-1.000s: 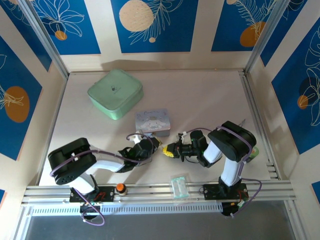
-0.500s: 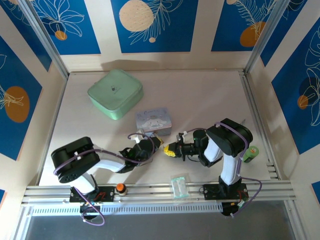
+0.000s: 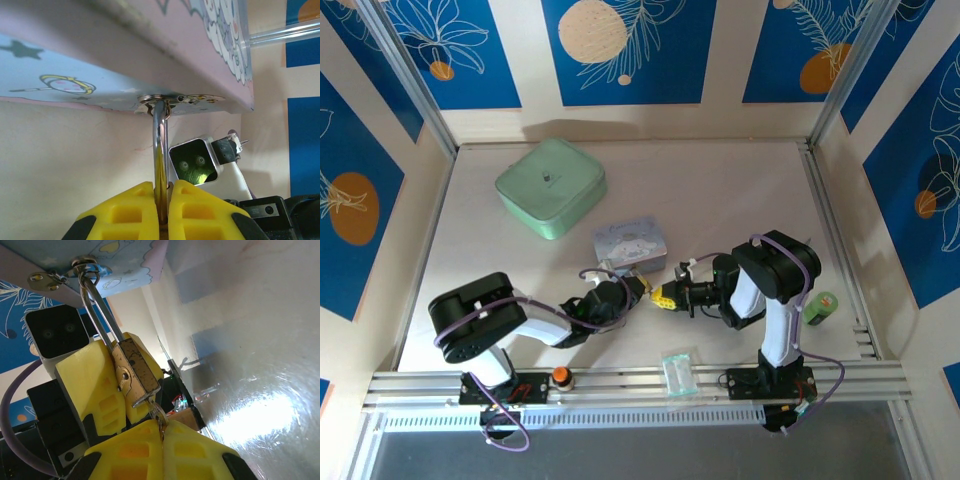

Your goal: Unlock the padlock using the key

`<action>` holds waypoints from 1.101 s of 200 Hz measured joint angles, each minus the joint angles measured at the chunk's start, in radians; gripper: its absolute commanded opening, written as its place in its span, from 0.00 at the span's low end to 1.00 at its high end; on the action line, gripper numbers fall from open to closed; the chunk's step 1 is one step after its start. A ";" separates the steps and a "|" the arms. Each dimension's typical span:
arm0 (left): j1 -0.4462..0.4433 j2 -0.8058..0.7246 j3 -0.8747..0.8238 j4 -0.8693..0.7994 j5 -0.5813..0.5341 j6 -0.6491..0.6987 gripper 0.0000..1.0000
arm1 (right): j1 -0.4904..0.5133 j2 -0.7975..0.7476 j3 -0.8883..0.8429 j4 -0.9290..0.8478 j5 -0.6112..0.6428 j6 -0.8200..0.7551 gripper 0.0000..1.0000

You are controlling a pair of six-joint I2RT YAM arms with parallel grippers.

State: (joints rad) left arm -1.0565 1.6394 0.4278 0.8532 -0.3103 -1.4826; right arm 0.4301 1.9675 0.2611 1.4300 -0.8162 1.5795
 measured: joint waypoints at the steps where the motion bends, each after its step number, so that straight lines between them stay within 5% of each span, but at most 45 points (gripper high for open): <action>1: 0.000 0.000 0.000 0.000 0.000 0.000 0.00 | 0.000 0.000 0.000 0.000 0.000 0.000 0.00; 80: 0.002 0.000 0.000 -0.001 -0.005 -0.001 0.00 | 0.032 -0.053 -0.010 -0.041 0.086 0.045 0.00; 220: 0.004 -0.003 -0.003 -0.028 0.024 -0.008 0.00 | 0.031 -0.072 -0.019 -0.060 0.204 0.039 0.22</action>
State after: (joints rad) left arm -1.0527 1.6363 0.4252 0.8253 -0.2863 -1.4902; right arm 0.4610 1.8950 0.2424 1.3697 -0.6117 1.6188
